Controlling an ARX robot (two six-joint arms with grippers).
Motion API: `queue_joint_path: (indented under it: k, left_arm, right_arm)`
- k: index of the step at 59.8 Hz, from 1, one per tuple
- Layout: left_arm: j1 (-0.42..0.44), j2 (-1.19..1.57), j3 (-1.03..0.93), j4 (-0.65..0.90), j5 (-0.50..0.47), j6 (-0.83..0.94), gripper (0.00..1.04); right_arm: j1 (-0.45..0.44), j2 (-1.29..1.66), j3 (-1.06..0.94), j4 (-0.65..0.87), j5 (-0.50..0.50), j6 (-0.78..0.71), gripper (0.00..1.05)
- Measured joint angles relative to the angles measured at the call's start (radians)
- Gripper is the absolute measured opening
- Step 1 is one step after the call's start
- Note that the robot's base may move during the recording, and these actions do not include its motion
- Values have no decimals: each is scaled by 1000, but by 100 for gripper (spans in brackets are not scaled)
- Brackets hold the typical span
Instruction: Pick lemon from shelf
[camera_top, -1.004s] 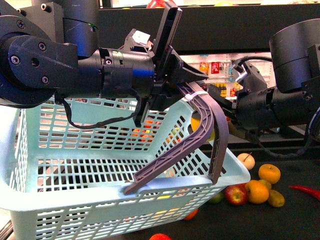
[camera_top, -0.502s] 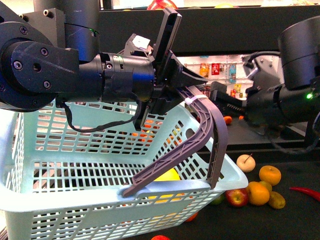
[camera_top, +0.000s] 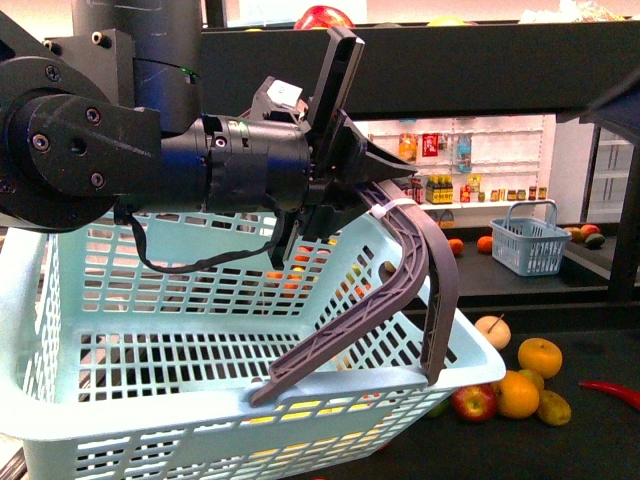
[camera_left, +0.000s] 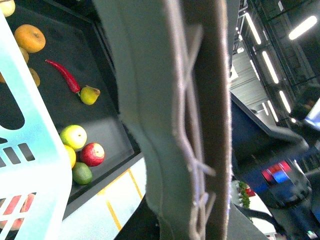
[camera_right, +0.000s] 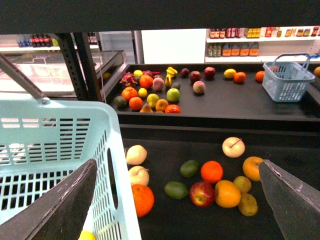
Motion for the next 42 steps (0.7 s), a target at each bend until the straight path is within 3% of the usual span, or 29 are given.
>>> queue_joint_path:
  k: [5, 18, 34, 42]
  left_arm:
    - [1, 0, 0, 0, -3, 2, 8]
    - [1, 0, 0, 0, 0, 2, 8]
    - [-1, 1, 0, -1, 2, -2, 8]
    - [0, 1, 0, -1, -2, 5, 8]
  right_arm:
    - [0, -150, -110, -65, 53, -2, 88]
    - [3, -670, -510, -236, 56, -5, 47]
    - [3, -814, -607, -239, 58, -6, 2]
    - [3, -860, -637, -249, 59, -8, 3]
